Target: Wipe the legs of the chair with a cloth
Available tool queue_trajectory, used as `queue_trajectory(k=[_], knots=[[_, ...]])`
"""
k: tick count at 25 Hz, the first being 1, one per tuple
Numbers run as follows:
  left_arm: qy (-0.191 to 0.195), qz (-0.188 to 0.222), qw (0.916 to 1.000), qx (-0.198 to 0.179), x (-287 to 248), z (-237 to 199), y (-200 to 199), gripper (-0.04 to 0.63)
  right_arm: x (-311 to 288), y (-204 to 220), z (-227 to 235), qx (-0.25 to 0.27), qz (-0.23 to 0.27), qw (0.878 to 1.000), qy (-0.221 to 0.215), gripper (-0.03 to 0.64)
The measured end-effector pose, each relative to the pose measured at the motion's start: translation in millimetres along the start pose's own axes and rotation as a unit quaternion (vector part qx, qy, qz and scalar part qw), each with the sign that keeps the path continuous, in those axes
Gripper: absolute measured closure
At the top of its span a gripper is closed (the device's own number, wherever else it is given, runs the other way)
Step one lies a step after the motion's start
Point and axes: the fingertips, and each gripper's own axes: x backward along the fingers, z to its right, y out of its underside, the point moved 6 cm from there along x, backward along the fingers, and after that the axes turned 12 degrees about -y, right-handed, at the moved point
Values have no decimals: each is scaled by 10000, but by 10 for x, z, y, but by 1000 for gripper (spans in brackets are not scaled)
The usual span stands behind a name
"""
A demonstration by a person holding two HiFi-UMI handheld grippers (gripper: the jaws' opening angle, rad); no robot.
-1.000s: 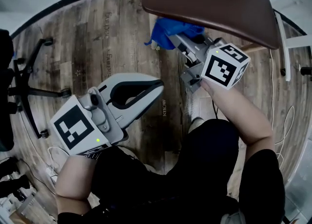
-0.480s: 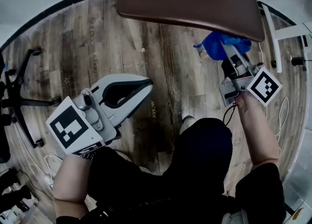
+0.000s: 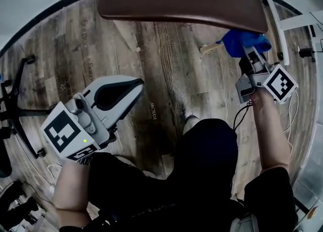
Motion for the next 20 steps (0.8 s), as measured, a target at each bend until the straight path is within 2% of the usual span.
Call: queue_trajectory(k=[5, 9, 13, 16, 20], knots=[[-27, -55, 10000, 23, 0, -13, 61, 595, -57, 329, 261, -356, -119, 9993, -63, 532], [-83, -150, 9998, 91, -7, -36, 120, 595, 44, 679, 772, -596, -333, 9959, 598, 532], [-136, -267, 9994, 149, 24, -70, 194, 595, -39, 1121, 1199, -900, -485, 9928, 627, 531], [-197, -343, 9991, 163, 23, -97, 216, 595, -117, 1356, 1379, -700, -540, 9936, 700, 529], [-204, -350, 9990, 168, 15, -96, 212, 595, -110, 1373, 1448, -297, -304, 9979, 498, 534]])
